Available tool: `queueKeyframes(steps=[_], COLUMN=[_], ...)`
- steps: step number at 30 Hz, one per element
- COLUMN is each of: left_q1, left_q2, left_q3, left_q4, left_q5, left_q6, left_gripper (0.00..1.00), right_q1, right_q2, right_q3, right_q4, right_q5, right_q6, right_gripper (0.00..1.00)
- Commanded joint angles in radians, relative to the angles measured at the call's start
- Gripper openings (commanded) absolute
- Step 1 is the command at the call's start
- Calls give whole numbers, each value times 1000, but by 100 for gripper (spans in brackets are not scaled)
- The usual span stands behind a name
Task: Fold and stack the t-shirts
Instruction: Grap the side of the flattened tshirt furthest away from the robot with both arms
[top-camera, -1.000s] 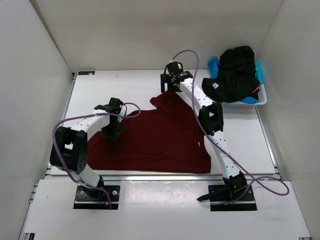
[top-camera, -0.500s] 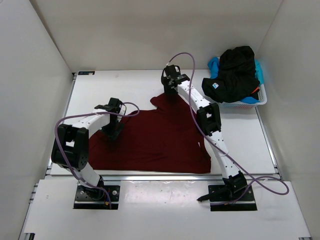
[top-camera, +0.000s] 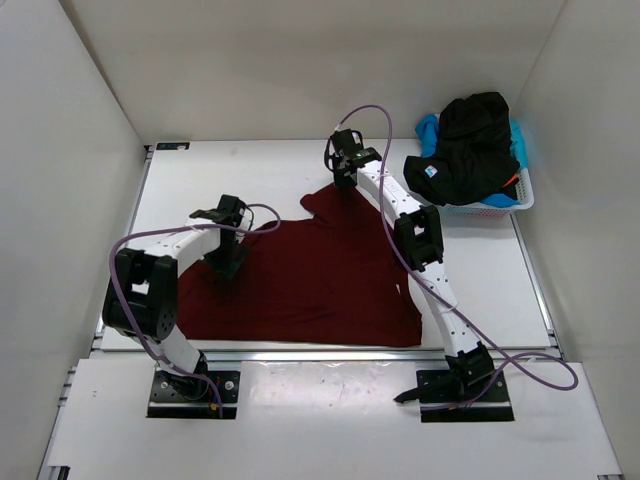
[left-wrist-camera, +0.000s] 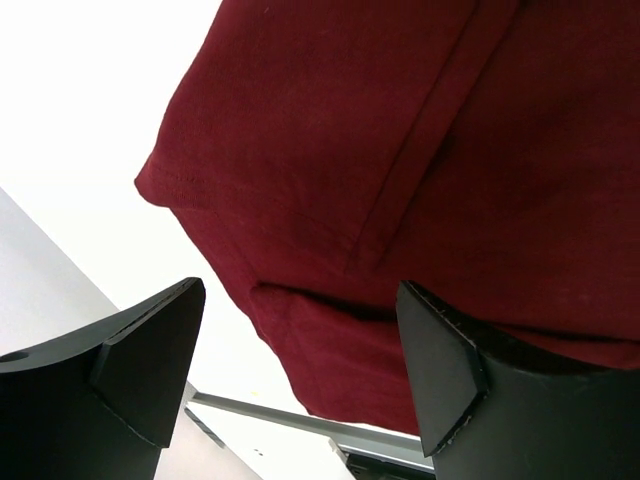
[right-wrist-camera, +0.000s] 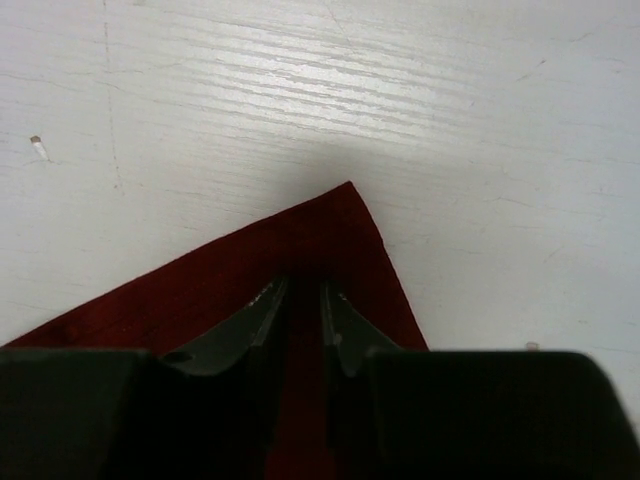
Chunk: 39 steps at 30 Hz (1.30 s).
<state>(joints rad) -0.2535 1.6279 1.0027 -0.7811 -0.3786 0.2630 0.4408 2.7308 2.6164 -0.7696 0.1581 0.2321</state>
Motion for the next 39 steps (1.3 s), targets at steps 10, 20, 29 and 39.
queueKeyframes(steps=[10,20,29,39], left_q1=[-9,11,17,25], left_q2=[46,81,56,50], left_q3=[-16,-19,-32,-38], left_q4=[6,17,11,-24], left_q5=[-60,-74,-57,-59], left_q6=[1,-2,4,-8], left_gripper=[75,68,70,70], right_q1=[-22,-30,-25,-50], right_q2=[-3,-2,-6,-14], right_q3=[10,4,4,-30], right_q4=[44,52,53,69], right_q5=[3,-23,-34,-55], right_q6=[0,-16,-25,-17], right_gripper=[78,18,19,99])
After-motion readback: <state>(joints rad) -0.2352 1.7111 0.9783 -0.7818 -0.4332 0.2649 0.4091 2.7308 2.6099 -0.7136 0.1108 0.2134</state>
